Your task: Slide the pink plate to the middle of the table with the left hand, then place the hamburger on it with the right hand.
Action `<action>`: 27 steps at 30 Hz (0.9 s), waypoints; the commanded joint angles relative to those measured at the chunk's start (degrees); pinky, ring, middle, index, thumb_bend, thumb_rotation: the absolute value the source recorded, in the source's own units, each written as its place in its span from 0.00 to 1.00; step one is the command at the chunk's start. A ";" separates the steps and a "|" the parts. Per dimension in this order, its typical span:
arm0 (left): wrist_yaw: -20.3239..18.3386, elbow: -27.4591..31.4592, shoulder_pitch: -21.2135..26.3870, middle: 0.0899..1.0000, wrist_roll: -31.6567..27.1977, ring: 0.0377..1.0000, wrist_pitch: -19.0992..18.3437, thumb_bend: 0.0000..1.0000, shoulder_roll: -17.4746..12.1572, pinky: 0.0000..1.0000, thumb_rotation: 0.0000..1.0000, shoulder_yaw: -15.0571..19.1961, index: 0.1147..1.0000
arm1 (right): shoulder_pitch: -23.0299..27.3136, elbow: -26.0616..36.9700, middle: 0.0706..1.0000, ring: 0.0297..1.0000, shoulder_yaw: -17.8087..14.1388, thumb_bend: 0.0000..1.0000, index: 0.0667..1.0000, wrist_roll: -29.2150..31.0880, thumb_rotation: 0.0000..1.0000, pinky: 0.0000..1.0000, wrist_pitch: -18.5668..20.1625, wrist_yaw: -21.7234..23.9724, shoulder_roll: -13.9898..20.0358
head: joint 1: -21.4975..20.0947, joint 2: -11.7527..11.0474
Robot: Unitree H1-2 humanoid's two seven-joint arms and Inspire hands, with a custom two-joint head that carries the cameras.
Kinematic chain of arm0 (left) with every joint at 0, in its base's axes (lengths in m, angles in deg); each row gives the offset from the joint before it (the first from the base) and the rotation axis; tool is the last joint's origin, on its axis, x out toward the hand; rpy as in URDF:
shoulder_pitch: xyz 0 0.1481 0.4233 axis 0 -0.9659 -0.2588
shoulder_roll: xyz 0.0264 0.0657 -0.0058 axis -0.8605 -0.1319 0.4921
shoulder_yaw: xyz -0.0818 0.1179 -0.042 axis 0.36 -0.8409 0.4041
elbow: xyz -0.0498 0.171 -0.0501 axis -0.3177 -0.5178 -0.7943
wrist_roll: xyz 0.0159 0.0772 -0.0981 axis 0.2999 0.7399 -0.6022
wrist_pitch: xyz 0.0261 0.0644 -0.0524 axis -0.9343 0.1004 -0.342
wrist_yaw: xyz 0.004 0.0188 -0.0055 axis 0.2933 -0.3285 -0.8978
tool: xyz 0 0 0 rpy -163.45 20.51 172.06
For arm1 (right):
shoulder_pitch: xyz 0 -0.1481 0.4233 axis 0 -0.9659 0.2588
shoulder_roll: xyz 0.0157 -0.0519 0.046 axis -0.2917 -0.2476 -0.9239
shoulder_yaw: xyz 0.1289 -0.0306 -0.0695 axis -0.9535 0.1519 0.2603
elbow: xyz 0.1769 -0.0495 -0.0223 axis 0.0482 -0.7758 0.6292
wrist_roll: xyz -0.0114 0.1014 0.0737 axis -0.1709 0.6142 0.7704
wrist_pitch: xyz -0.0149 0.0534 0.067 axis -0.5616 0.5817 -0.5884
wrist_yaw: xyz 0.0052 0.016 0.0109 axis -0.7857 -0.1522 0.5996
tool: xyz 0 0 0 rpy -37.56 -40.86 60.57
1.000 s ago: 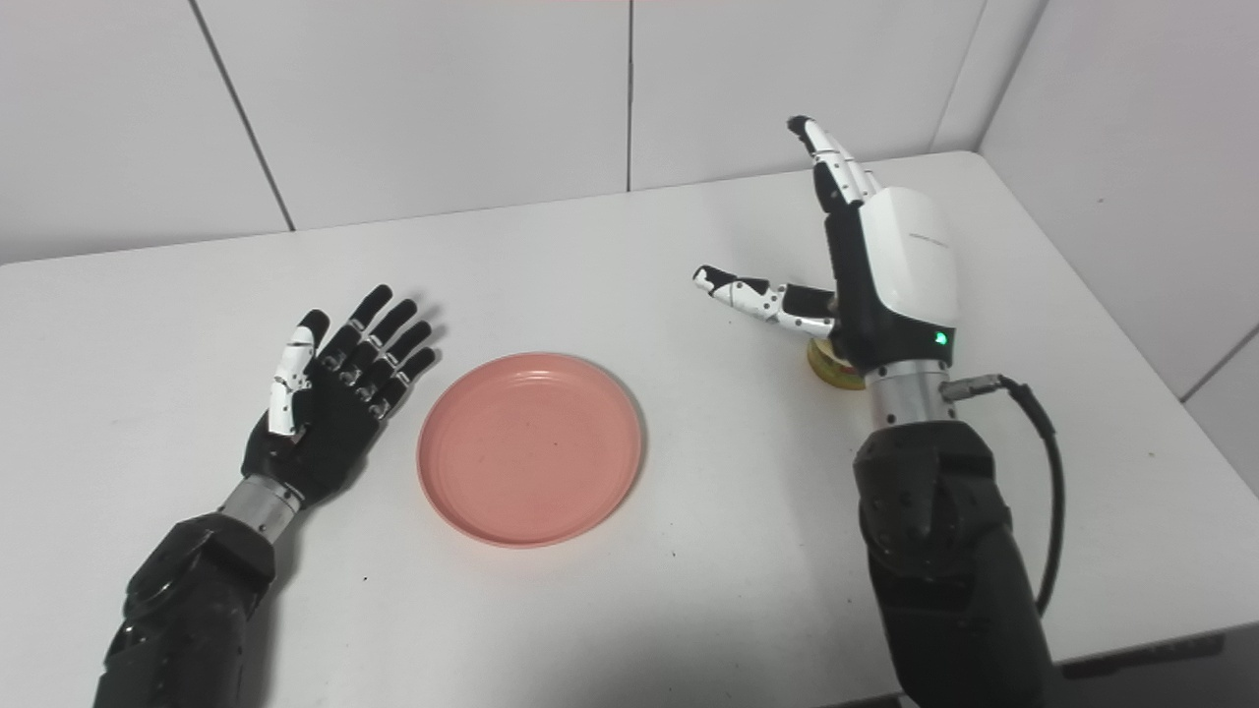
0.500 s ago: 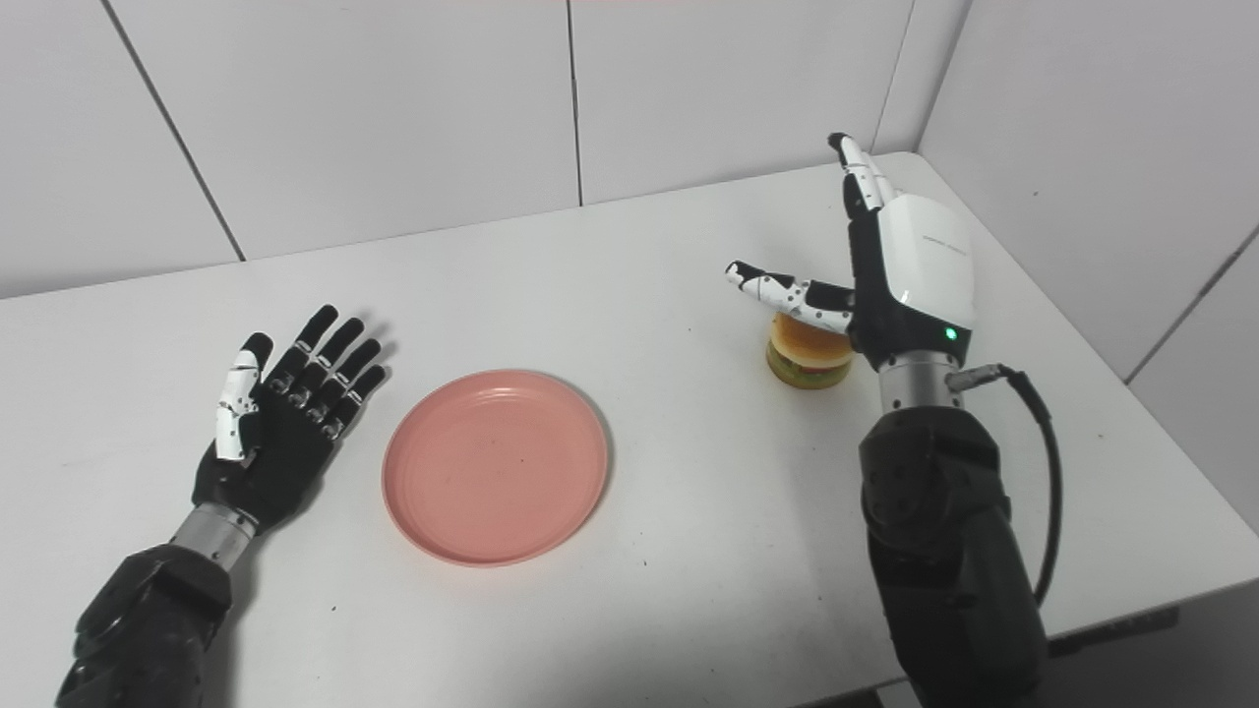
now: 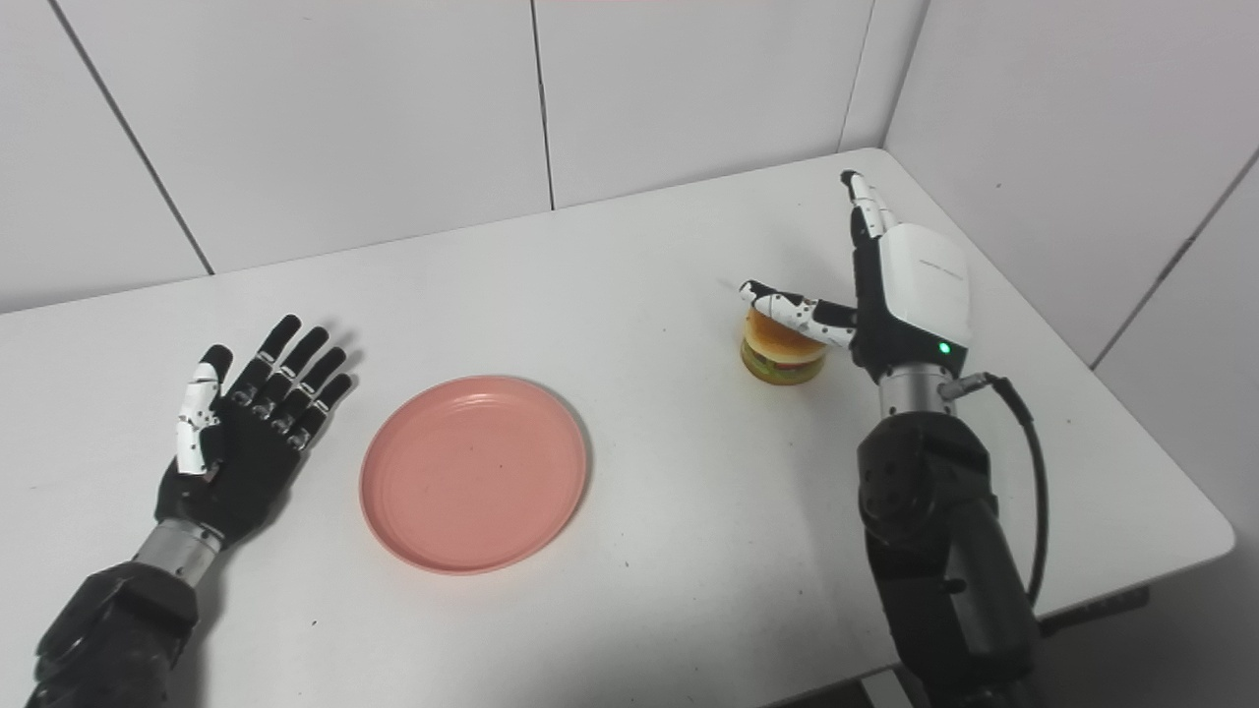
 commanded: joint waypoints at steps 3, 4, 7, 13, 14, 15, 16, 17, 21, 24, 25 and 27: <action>2.24 -2.87 -3.24 0.96 1.98 0.96 -3.60 0.40 -1.10 1.00 1.00 -0.38 0.96 | 1.81 -0.03 0.90 0.85 1.05 1.00 0.93 -0.89 0.70 0.71 1.88 -0.02 1.04 | -0.42 -0.21; 2.51 -2.72 -3.28 0.96 2.15 0.96 -3.62 0.40 -1.08 1.00 1.00 -0.41 0.96 | 1.90 -0.20 0.90 0.85 1.27 1.00 0.93 -0.86 0.70 0.71 2.14 0.05 0.98 | -0.42 -0.21; 2.97 -2.66 -3.29 0.95 2.31 0.95 -3.78 0.40 -1.04 1.00 1.00 -0.36 0.95 | 2.13 -0.63 0.89 0.85 1.85 0.99 0.92 -0.36 0.67 0.71 2.85 0.54 0.84 | -0.41 -0.25; 2.51 -2.41 -3.40 0.96 2.15 0.96 -3.97 0.40 -1.20 1.00 1.00 -0.55 0.95 | 2.48 -1.99 0.89 0.86 3.25 1.00 0.92 0.72 0.68 0.73 3.21 1.42 0.89 | -0.06 0.23; 2.61 -2.25 -3.44 0.96 2.16 0.96 -4.12 0.40 -1.19 1.00 1.00 -0.57 0.96 | 2.55 -2.21 0.89 0.86 3.55 1.00 0.92 0.58 0.68 0.73 3.28 1.51 0.86 | -0.06 0.23; 2.67 -2.13 -3.47 0.96 2.15 0.96 -4.24 0.40 -1.20 1.00 1.00 -0.58 0.96 | 2.59 -2.29 0.89 0.86 3.75 1.00 0.92 0.42 0.68 0.73 3.36 1.57 0.86 | -0.06 0.33; 2.84 -1.95 -3.52 0.96 2.08 0.96 -4.46 0.40 -1.15 1.00 1.00 -0.53 0.96 | 2.69 -2.44 0.90 0.86 3.92 1.00 0.92 0.09 0.69 0.73 3.50 1.98 0.74 | -0.08 0.38; 2.94 -1.91 -3.50 0.96 1.94 0.96 -4.66 0.40 -1.09 1.00 1.00 -0.44 0.95 | 2.81 -2.56 0.90 0.86 4.02 1.00 0.92 -0.19 0.69 0.73 3.60 2.44 0.51 | -0.08 0.38; 2.83 -1.71 -3.57 0.96 1.75 0.96 -4.73 0.40 -1.04 1.00 1.00 -0.33 0.95 | 3.25 -2.92 0.91 0.86 4.00 1.00 0.93 -1.53 0.68 0.71 3.72 4.29 -0.53 | -0.17 0.58; 2.93 -1.47 -3.61 0.96 2.01 0.96 -4.79 0.40 -1.14 1.00 1.00 -0.45 0.95 | 3.59 -4.21 0.92 0.86 4.19 1.00 0.94 -1.90 0.68 0.70 3.71 4.56 -0.60 | -0.22 0.71; 3.07 -1.40 -3.63 0.96 2.13 0.96 -4.80 0.40 -1.15 1.00 1.00 -0.49 0.95 | 3.66 -4.48 0.92 0.87 4.20 1.00 0.94 -1.95 0.68 0.69 3.71 4.68 -0.58 | -0.22 0.71; 3.08 -1.46 -3.63 0.96 2.39 0.96 -4.53 0.40 -1.27 1.00 1.00 -0.60 0.95 | 3.69 -4.64 0.93 0.87 4.20 1.00 0.94 -2.11 0.68 0.69 3.71 4.95 -0.54 | -0.32 0.88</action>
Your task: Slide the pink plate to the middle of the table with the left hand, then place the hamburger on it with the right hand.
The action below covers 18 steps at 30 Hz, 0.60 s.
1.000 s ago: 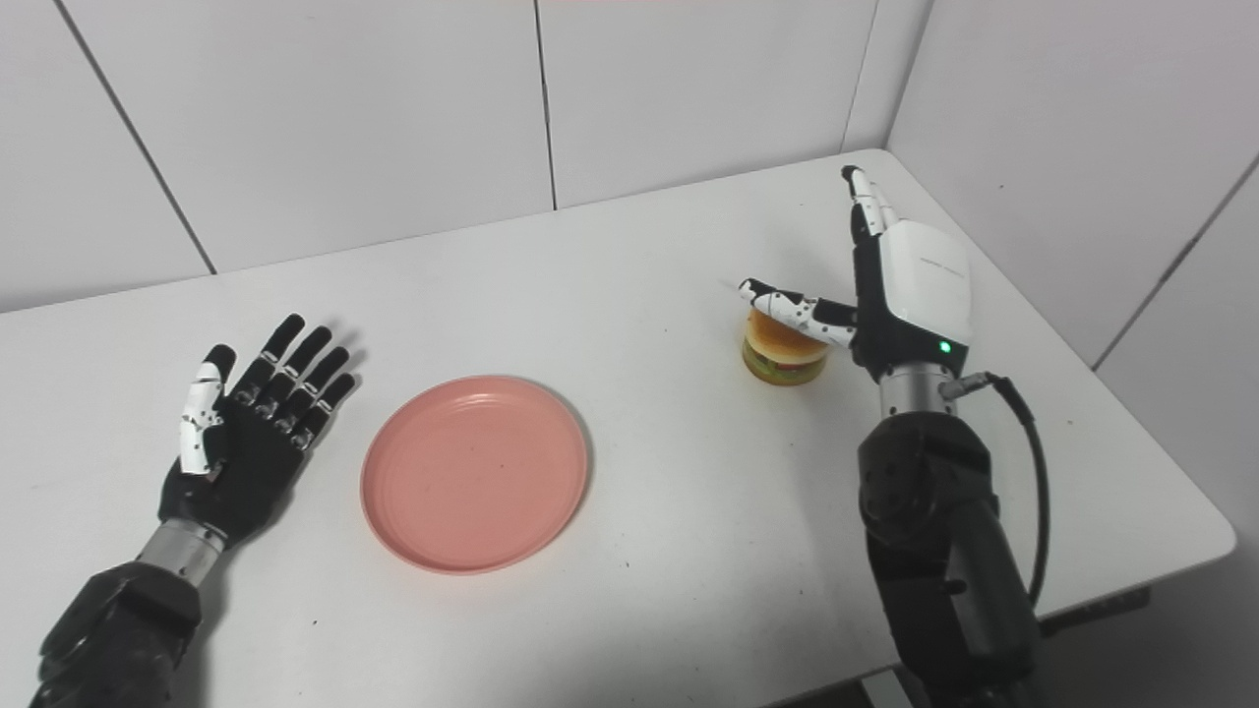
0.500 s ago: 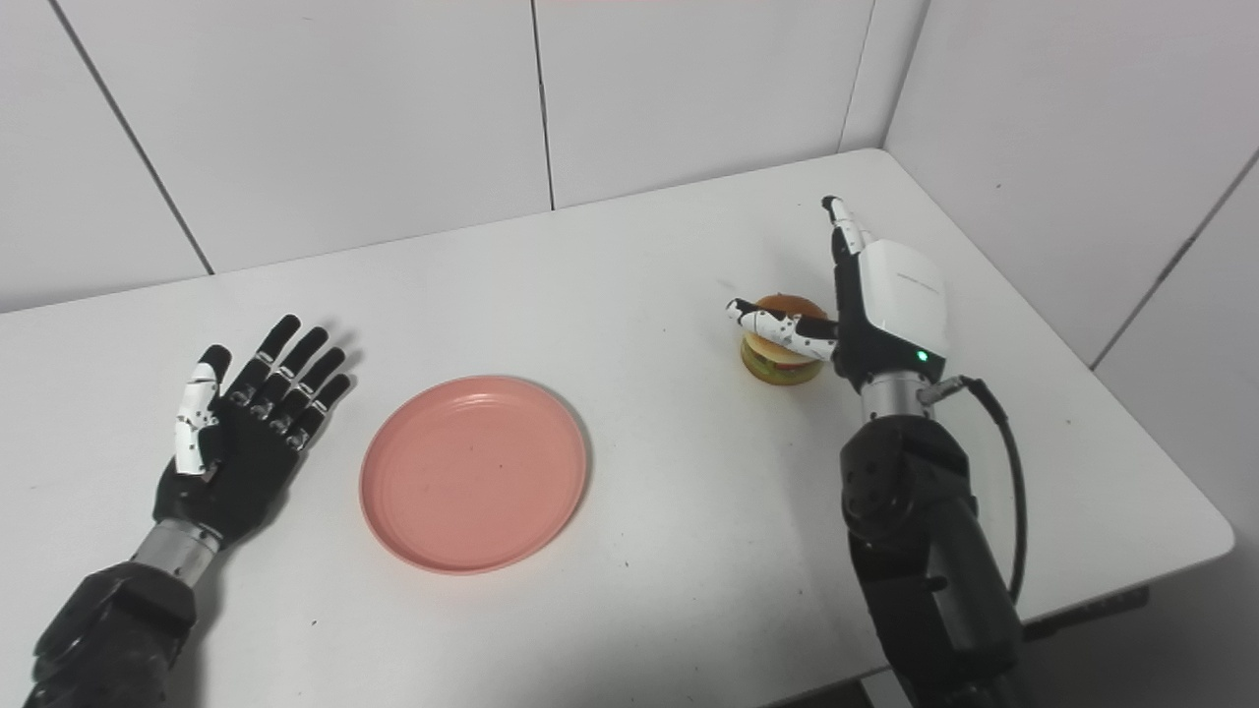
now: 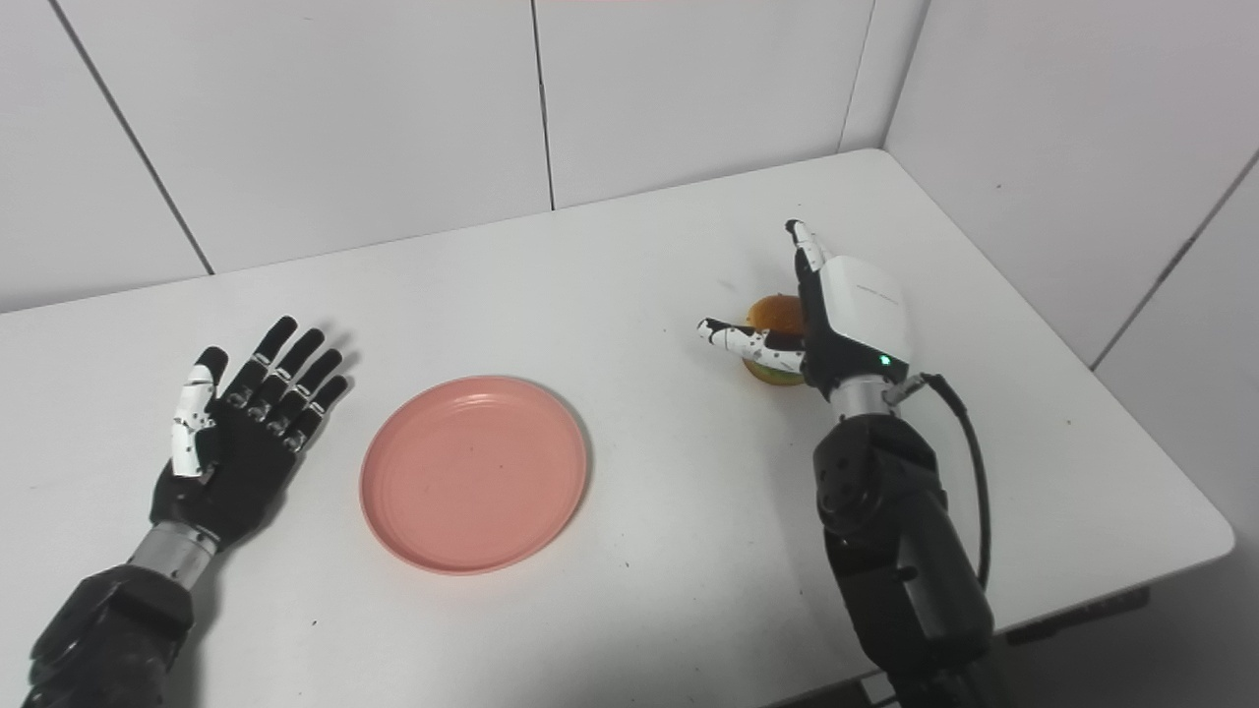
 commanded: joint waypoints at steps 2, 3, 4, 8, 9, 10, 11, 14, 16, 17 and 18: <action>2.79 -2.25 -3.38 0.96 2.38 0.96 -4.15 0.40 -1.26 1.00 1.00 -0.54 0.95 | 1.59 1.09 0.94 0.87 -0.38 1.00 0.95 -1.05 0.68 0.69 0.30 -0.15 0.60 | -0.21 0.32; 2.74 -2.27 -3.37 0.96 2.32 0.96 -4.19 0.40 -1.30 1.00 1.00 -0.54 0.95 | 1.63 1.02 0.94 0.87 -0.48 1.00 0.95 -1.14 0.69 0.69 0.30 -0.02 0.57 | -0.21 0.32; 2.68 -2.24 -3.38 0.96 2.27 0.96 -4.22 0.40 -1.35 1.00 1.00 -0.56 0.96 | 1.66 1.00 0.94 0.87 -0.59 1.00 0.95 -1.25 0.68 0.69 0.31 0.10 0.51 | -0.24 0.43; 2.84 -1.98 -3.45 0.96 2.21 0.96 -4.43 0.41 -1.43 1.00 1.00 -0.57 0.96 | 1.71 1.09 0.94 0.87 -0.83 1.00 0.95 -1.91 0.68 0.69 0.31 0.59 0.35 | -0.30 0.69; 2.96 -1.92 -3.47 0.96 2.26 0.96 -4.45 0.40 -1.44 1.00 1.00 -0.56 0.96 | 1.73 1.04 0.94 0.88 -0.92 1.00 0.95 -1.96 0.68 0.69 0.32 0.73 0.35 | -0.34 0.78; 2.85 -1.96 -3.46 0.96 2.24 0.96 -4.42 0.41 -1.47 1.00 1.00 -0.60 0.95 | 1.77 0.98 0.94 0.88 -1.09 1.00 0.95 -2.08 0.68 0.70 0.32 0.96 0.30 | -0.34 0.78; 2.61 -2.05 -3.44 0.96 2.17 0.96 -4.34 0.41 -1.52 1.00 1.00 -0.63 0.96 | 1.79 0.98 0.94 0.88 -1.25 1.00 0.95 -2.25 0.68 0.70 0.32 1.20 0.27 | -0.36 0.90; 2.36 -2.08 -3.42 0.97 1.99 0.96 -4.45 0.41 -1.59 1.00 1.00 -0.65 0.96 | 1.76 0.92 0.94 0.88 -1.47 1.00 0.95 -2.41 0.68 0.70 0.31 1.34 0.40 | -0.33 1.09; 2.33 -2.05 -3.42 0.97 1.93 0.96 -4.57 0.41 -1.63 1.00 1.00 -0.67 0.96 | 1.73 0.82 0.93 0.88 -1.57 1.00 0.95 -2.34 0.69 0.71 0.30 1.13 0.48 | -0.33 1.09; 2.35 -2.05 -3.41 0.97 1.90 0.96 -4.60 0.41 -1.62 1.00 1.00 -0.66 0.96 | 1.70 0.81 0.93 0.88 -1.55 1.00 0.95 -2.32 0.69 0.71 0.30 1.06 0.57 | -0.33 1.09; 2.39 -2.04 -3.42 0.96 1.91 0.96 -4.61 0.41 -1.59 1.00 1.00 -0.66 0.96 | 1.66 0.82 0.93 0.87 -1.53 1.00 0.95 -2.31 0.68 0.71 0.29 1.06 0.70 | -0.33 1.09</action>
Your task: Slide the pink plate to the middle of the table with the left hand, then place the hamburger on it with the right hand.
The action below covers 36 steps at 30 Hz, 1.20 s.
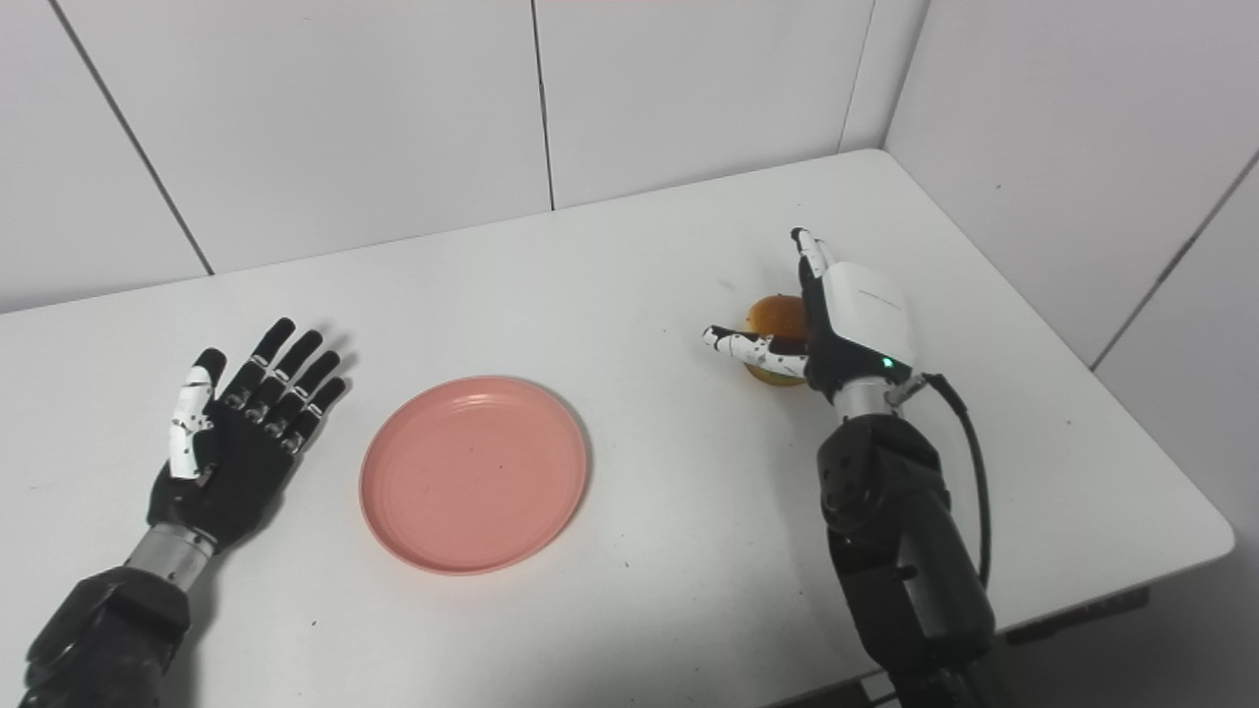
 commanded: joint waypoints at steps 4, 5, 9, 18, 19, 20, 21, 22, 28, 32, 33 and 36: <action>2.20 -2.17 -3.36 0.96 1.91 0.96 -4.53 0.41 -1.25 1.00 1.00 -0.57 0.96 | 1.64 0.78 0.93 0.88 -0.70 1.00 0.94 -1.07 0.67 0.72 0.30 -0.27 0.99 | -0.13 0.20; 2.28 -1.97 -3.42 0.96 1.93 0.96 -4.57 0.41 -1.23 1.00 1.00 -0.59 0.96 | 1.68 0.72 0.93 0.88 -0.77 1.00 0.94 -1.18 0.67 0.72 0.30 0.00 0.94 | -0.13 0.28; 2.49 -1.68 -3.50 0.96 2.04 0.96 -4.63 0.41 -1.19 1.00 1.00 -0.64 0.95 | 1.83 0.54 0.92 0.87 -1.04 1.00 0.93 -1.26 0.65 0.70 0.31 0.84 0.62 | -0.13 0.28; 2.40 -1.40 -3.59 0.96 2.10 0.96 -4.58 0.41 -1.30 1.00 1.00 -0.71 0.95 | 2.30 -0.98 0.89 0.86 0.06 1.00 0.91 -2.06 0.61 0.70 0.29 1.50 0.87 | -0.07 0.70; 2.33 -1.42 -3.58 0.96 2.15 0.96 -4.51 0.41 -1.35 1.00 1.00 -0.75 0.96 | 2.32 -1.16 0.89 0.86 0.13 1.00 0.91 -2.11 0.61 0.71 0.29 1.52 0.92 | -0.07 0.70; 2.20 -1.47 -3.57 0.96 2.05 0.96 -4.53 0.42 -1.39 1.00 1.00 -0.74 0.96 | 2.39 -1.41 0.89 0.86 0.10 1.00 0.91 -2.29 0.61 0.71 0.30 1.72 0.96 | -0.07 0.70; 2.12 -1.49 -3.56 0.97 1.96 0.96 -4.56 0.41 -1.41 1.00 1.00 -0.72 0.96 | 2.44 -1.58 0.89 0.86 0.07 1.00 0.91 -2.42 0.61 0.71 0.30 1.87 0.98 | -0.07 0.70; 2.18 -1.38 -3.59 0.96 1.98 0.96 -4.58 0.41 -1.40 1.00 1.00 -0.76 0.96 | 2.49 -1.81 0.89 0.86 -0.02 1.00 0.91 -2.37 0.61 0.71 0.30 2.08 1.03 | -0.07 0.70; 2.53 -1.09 -3.63 0.96 1.97 0.96 -4.82 0.41 -1.33 1.00 1.00 -0.74 0.96 | 2.82 -2.57 0.89 0.85 -0.43 1.00 0.90 -2.75 0.59 0.71 0.31 2.71 0.82 | 0.04 0.86; 2.70 -0.65 -3.74 0.96 2.02 0.96 -5.08 0.42 -1.33 1.00 1.00 -0.84 0.96 | 3.13 -3.01 0.88 0.83 -1.27 0.98 0.89 -2.93 0.56 0.68 0.31 2.78 0.25 | 0.19 0.96; 2.74 -0.56 -3.77 0.96 1.99 0.96 -5.16 0.42 -1.31 1.00 1.00 -0.84 0.96 | 3.16 -3.07 0.87 0.82 -1.51 0.97 0.88 -2.77 0.55 0.67 0.31 2.63 0.10 | 0.28 1.03; 2.82 -0.60 -3.77 0.96 1.84 0.96 -5.18 0.42 -1.20 1.00 1.00 -0.71 0.95 | 3.28 -3.22 0.86 0.80 -2.94 0.93 0.86 -1.38 0.46 0.65 0.30 0.84 -0.89 | 0.28 1.03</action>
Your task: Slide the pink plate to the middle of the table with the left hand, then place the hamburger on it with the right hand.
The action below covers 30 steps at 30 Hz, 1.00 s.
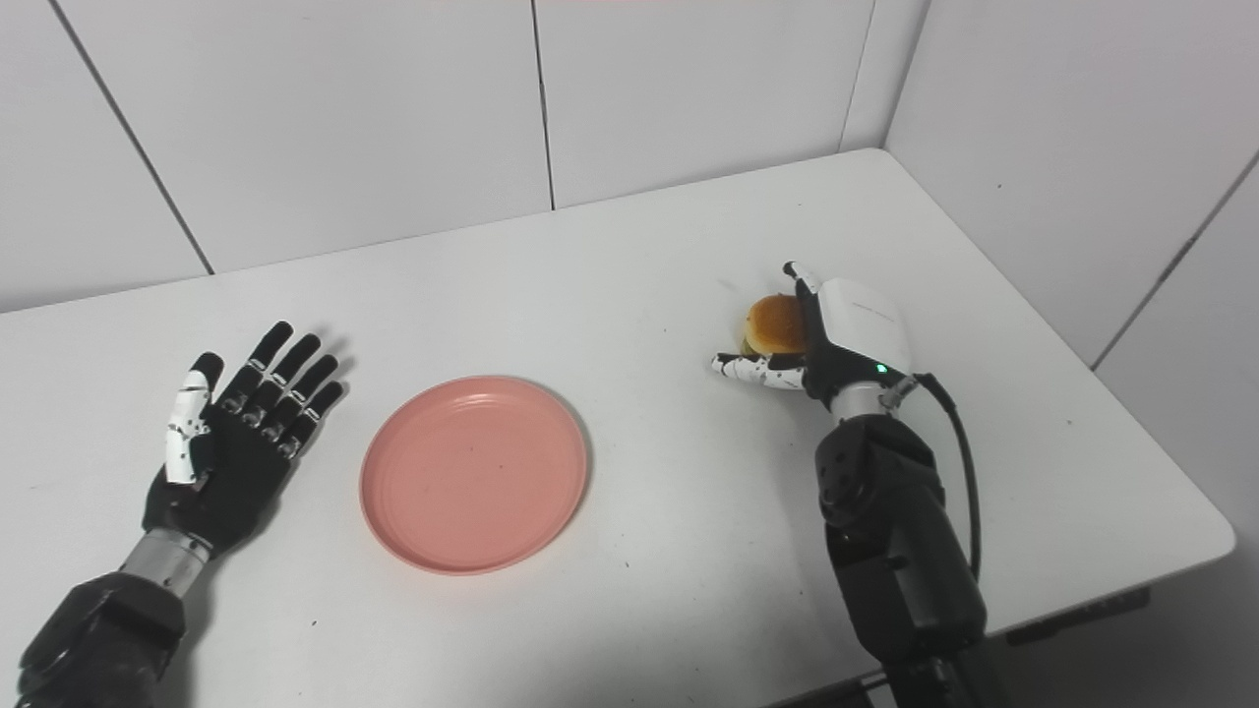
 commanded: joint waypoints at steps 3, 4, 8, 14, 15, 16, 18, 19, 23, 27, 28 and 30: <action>2.26 -2.09 -2.99 0.96 1.55 0.96 -4.76 0.41 -0.87 1.00 1.00 -0.47 0.96 | 1.81 0.62 0.80 0.75 -0.81 0.87 0.79 0.38 0.39 0.63 0.10 -5.29 0.42 | 0.03 0.17; 2.31 -1.99 -3.01 0.96 1.54 0.96 -4.84 0.41 -0.86 1.00 1.00 -0.48 0.96 | 1.65 0.54 0.78 0.73 -0.97 0.86 0.78 1.48 0.37 0.62 -0.49 -6.77 0.57 | 0.03 0.17; 2.55 -1.72 -3.07 0.96 1.73 0.96 -4.95 0.42 -0.84 1.00 1.00 -0.56 0.96 | 0.99 -0.44 0.51 0.47 -1.10 0.68 0.53 4.97 0.18 0.39 -2.71 -12.29 1.38 | 0.03 0.17; 2.58 -1.60 -3.11 0.96 1.58 0.96 -5.09 0.41 -0.76 1.00 1.00 -0.47 0.96 | 0.87 -1.05 0.42 0.35 -0.27 0.52 0.45 8.32 0.13 0.27 -3.11 -16.82 2.04 | 0.06 0.26; 2.55 -1.61 -3.10 0.96 1.61 0.96 -5.11 0.41 -0.79 1.00 1.00 -0.51 0.96 | 0.90 -1.00 0.42 0.35 -0.07 0.52 0.45 8.57 0.13 0.27 -2.91 -17.19 2.15 | 0.06 0.26; 2.65 -1.60 -3.09 0.96 1.66 0.96 -5.13 0.41 -0.78 1.00 1.00 -0.51 0.96 | 0.94 -0.97 0.41 0.36 0.09 0.51 0.45 8.80 0.13 0.27 -2.76 -17.55 2.26 | 0.06 0.26; 2.74 -1.65 -3.06 0.96 1.76 0.96 -5.07 0.41 -0.77 1.00 1.00 -0.53 0.95 | 0.99 -0.85 0.41 0.35 0.31 0.51 0.45 9.44 0.13 0.27 -2.55 -18.17 2.43 | 0.06 0.26; 2.70 -1.66 -3.07 0.96 1.82 0.96 -4.96 0.41 -0.79 1.00 1.00 -0.58 0.96 | 0.98 -0.78 0.41 0.35 0.44 0.51 0.45 9.71 0.13 0.27 -2.53 -18.44 2.54 | 0.06 0.26; 2.47 -1.85 -3.00 0.96 1.66 0.96 -4.83 0.42 -0.83 1.00 1.00 -0.59 0.96 | 0.98 -0.32 0.40 0.36 0.93 0.51 0.45 10.23 0.13 0.28 -1.97 -18.76 2.92 | 0.06 0.26; 2.64 -1.84 -2.97 0.96 1.78 0.96 -4.93 0.42 -0.84 1.00 1.00 -0.63 0.96 | 1.10 0.44 0.42 0.37 1.23 0.51 0.45 10.41 0.13 0.29 -1.27 -18.46 3.25 | 0.06 0.26; 2.75 -1.76 -3.00 0.96 1.77 0.96 -5.00 0.42 -0.78 1.00 1.00 -0.61 0.96 | 1.12 0.76 0.42 0.37 1.32 0.51 0.45 10.35 0.13 0.29 -1.13 -18.34 3.40 | 0.22 0.35; 2.62 -1.87 -2.98 0.96 1.66 0.96 -4.95 0.42 -0.74 1.00 1.00 -0.58 0.96 | 1.13 1.84 0.42 0.37 1.50 0.51 0.45 10.35 0.13 0.28 -1.32 -18.27 3.73 | 0.22 0.35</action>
